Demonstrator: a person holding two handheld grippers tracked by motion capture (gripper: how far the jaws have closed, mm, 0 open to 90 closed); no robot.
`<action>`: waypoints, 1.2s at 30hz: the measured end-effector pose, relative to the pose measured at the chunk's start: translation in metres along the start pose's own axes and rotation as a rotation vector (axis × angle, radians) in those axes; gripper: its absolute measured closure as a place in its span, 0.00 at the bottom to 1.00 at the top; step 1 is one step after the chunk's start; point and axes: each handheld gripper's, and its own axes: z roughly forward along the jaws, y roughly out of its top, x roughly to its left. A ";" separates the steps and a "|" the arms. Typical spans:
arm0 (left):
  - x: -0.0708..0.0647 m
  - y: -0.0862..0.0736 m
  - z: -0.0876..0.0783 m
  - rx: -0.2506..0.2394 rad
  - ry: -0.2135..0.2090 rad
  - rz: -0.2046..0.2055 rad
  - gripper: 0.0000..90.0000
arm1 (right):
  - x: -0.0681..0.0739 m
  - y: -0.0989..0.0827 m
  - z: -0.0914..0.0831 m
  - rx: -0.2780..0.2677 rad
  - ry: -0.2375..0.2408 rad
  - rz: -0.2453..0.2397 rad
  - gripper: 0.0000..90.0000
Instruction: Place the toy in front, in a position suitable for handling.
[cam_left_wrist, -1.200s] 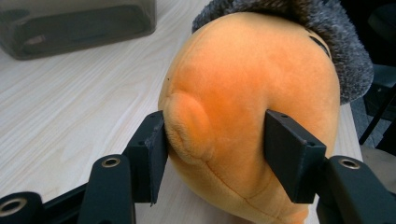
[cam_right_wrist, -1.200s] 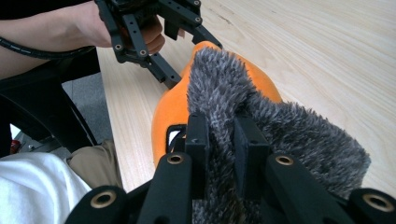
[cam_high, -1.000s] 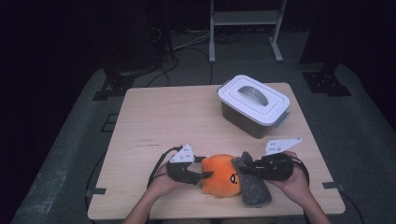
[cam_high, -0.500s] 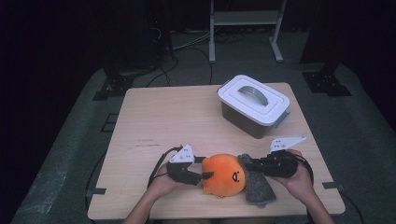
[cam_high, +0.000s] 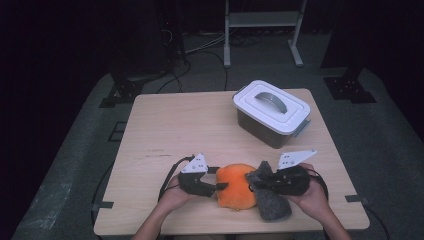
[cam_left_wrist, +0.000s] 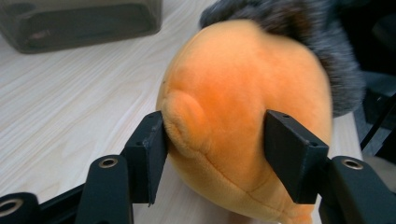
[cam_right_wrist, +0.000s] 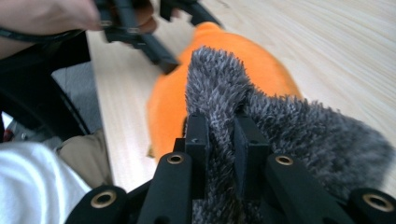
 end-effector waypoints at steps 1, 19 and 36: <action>-0.001 0.001 0.000 -0.006 -0.005 -0.001 0.43 | -0.004 -0.002 -0.001 -0.005 -0.006 0.011 0.86; -0.008 0.005 0.005 -0.012 0.016 0.007 0.48 | 0.007 0.012 -0.018 -0.078 -0.029 0.000 0.86; -0.014 0.011 0.007 -0.051 -0.024 0.013 0.46 | -0.006 0.002 -0.004 -0.033 -0.068 0.024 0.86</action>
